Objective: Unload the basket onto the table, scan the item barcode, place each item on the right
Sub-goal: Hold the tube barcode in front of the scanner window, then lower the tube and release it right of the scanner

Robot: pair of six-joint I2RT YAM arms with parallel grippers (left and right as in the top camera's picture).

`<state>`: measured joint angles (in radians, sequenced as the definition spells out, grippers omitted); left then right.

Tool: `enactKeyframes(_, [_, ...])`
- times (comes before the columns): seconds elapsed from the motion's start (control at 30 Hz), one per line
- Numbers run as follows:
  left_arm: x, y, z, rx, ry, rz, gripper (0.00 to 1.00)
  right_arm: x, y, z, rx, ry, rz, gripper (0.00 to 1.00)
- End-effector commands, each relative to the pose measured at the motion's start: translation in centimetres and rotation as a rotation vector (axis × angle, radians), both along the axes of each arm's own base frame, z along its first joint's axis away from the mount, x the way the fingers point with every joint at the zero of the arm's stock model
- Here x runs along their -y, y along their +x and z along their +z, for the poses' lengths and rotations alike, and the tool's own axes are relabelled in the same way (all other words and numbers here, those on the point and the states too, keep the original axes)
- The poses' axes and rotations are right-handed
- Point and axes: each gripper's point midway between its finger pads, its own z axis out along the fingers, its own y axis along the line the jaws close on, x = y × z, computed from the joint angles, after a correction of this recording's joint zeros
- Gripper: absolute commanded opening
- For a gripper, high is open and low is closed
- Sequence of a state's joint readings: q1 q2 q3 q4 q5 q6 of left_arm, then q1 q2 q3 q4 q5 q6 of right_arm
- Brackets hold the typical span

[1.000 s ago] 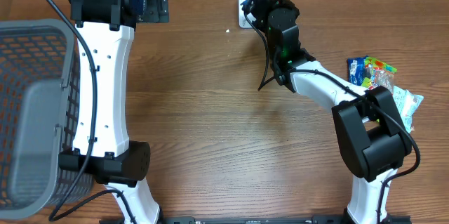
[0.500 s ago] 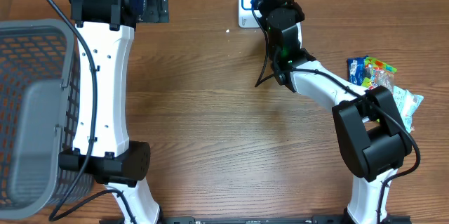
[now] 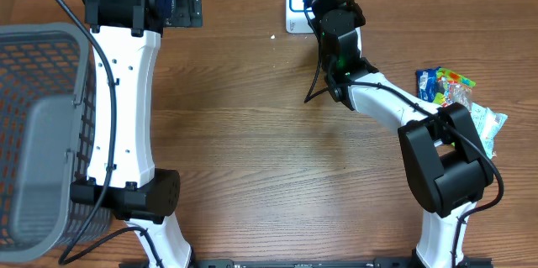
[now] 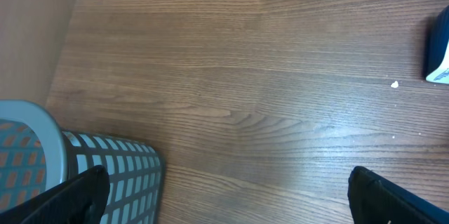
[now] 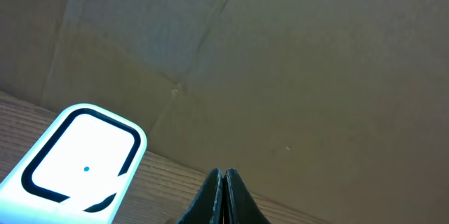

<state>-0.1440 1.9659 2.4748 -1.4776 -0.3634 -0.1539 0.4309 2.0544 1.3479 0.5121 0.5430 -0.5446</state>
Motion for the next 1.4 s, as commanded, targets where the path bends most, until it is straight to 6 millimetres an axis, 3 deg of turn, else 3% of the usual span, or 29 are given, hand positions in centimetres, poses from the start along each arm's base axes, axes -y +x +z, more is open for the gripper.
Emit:
enactKeyframes(0.0, [0.2, -0.1, 0.6, 0.021, -0.005, 0.004, 1.00, 0.7, 0.1, 2.2, 0.046, 0.040, -0.023, 0.04])
enactKeyframes(0.37, [0.2, -0.1, 0.6, 0.021, -0.005, 0.004, 0.99, 1.0, -0.1, 3.3, 0.066, 0.080, -0.032, 0.04])
enactKeyframes(0.8, [0.2, -0.1, 0.6, 0.021, -0.005, 0.004, 0.99, 4.7, -1.1, 7.2, -0.009, 0.383, 0.050, 0.04])
enactKeyframes(1.1, [0.2, -0.1, 0.6, 0.021, -0.005, 0.004, 1.00, 7.4, -1.8, 5.1, -0.224, 0.726, 0.212, 0.04])
enactKeyframes(1.37, [0.2, -0.1, 0.6, 0.021, -0.005, 0.004, 1.00, 8.7, -2.9, 3.1, -0.360, 0.817, 0.272, 0.04])
